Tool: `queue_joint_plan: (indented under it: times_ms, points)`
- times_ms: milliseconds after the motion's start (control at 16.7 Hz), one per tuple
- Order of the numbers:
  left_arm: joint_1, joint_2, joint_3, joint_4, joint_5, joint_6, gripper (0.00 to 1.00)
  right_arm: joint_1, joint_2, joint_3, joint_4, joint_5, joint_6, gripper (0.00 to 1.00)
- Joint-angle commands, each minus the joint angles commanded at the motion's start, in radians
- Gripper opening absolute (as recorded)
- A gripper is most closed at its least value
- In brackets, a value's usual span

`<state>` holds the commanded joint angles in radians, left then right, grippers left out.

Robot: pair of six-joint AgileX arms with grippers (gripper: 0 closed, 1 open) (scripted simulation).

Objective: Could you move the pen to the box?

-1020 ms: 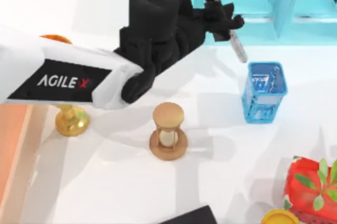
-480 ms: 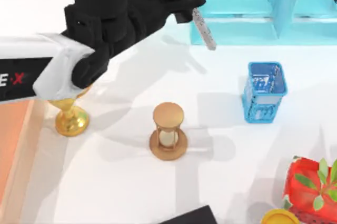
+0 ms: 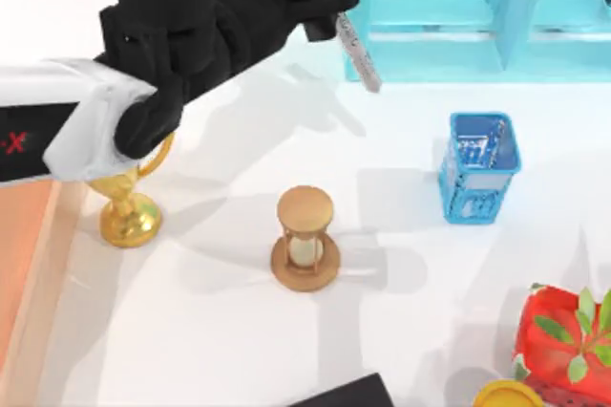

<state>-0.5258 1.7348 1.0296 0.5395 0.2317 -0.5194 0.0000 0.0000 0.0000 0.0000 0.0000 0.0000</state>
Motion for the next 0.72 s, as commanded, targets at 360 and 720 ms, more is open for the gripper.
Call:
queue_joint_plan:
  times_ms: [360, 720]
  points:
    - [0.263, 0.048, -0.005, 0.16, 0.277, 0.017, 0.0, 0.0, 0.0, 0.0, 0.0, 0.0, 0.0, 1.0]
    - [0.722, 0.1, -0.032, 0.442, 0.84, -0.011, 0.0, 0.0, 0.0, 0.0, 0.0, 0.0, 0.0, 1.0]
